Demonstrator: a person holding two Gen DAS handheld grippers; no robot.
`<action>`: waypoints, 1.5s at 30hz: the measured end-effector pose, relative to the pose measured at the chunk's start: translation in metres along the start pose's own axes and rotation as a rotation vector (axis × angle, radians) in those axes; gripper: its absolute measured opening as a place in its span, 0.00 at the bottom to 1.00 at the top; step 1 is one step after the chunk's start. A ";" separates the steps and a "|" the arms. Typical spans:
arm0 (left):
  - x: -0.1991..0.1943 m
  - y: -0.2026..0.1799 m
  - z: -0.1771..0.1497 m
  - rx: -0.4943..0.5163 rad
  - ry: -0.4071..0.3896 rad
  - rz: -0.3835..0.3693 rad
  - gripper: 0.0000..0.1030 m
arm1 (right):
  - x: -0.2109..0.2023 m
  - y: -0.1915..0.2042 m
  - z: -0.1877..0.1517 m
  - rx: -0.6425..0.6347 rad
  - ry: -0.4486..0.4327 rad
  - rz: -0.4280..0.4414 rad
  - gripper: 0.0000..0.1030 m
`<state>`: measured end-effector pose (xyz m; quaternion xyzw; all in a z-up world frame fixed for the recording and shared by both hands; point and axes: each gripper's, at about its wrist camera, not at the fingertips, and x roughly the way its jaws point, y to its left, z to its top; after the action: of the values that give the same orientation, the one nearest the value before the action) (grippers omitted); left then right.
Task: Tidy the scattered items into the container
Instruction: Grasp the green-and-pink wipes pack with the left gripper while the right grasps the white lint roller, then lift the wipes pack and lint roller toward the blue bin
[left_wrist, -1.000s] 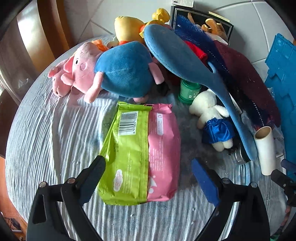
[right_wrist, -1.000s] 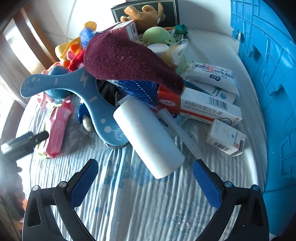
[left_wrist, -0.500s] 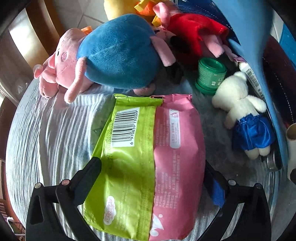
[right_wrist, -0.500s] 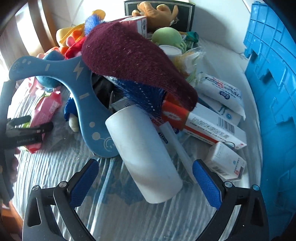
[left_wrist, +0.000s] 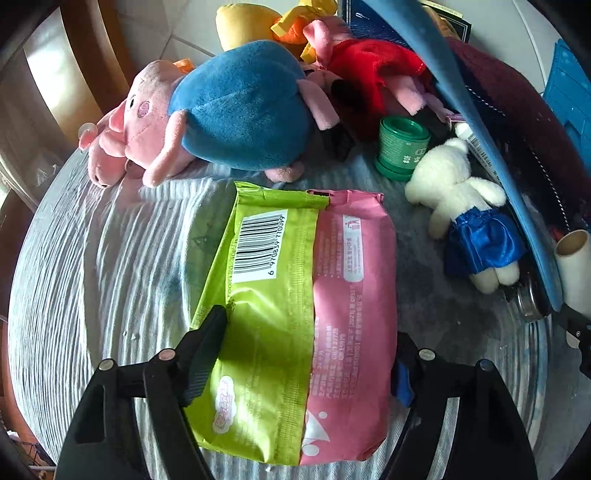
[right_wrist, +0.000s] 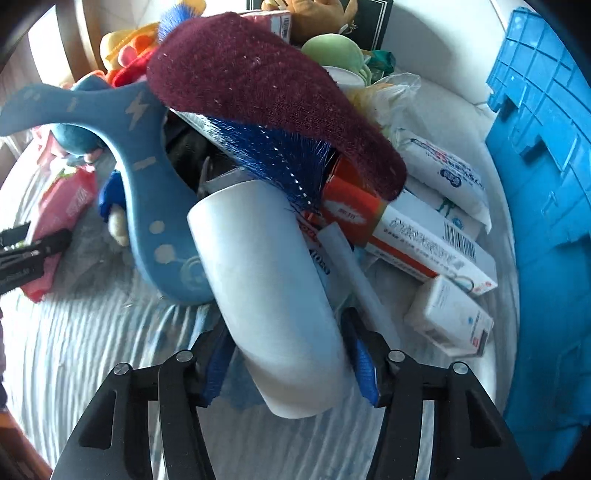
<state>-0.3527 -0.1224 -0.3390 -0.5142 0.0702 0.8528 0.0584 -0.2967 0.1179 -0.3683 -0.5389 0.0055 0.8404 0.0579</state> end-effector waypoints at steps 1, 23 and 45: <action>-0.005 -0.002 -0.004 -0.004 0.000 -0.002 0.70 | -0.005 0.001 -0.002 -0.001 -0.012 0.004 0.52; -0.133 0.005 -0.016 0.042 -0.237 -0.117 0.53 | -0.141 0.034 -0.011 -0.030 -0.261 0.049 0.44; -0.322 -0.177 0.068 0.267 -0.669 -0.356 0.53 | -0.366 -0.125 0.012 0.148 -0.700 -0.270 0.44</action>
<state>-0.2321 0.0552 -0.0330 -0.2004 0.0674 0.9330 0.2912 -0.1435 0.2098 -0.0252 -0.2097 -0.0250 0.9557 0.2050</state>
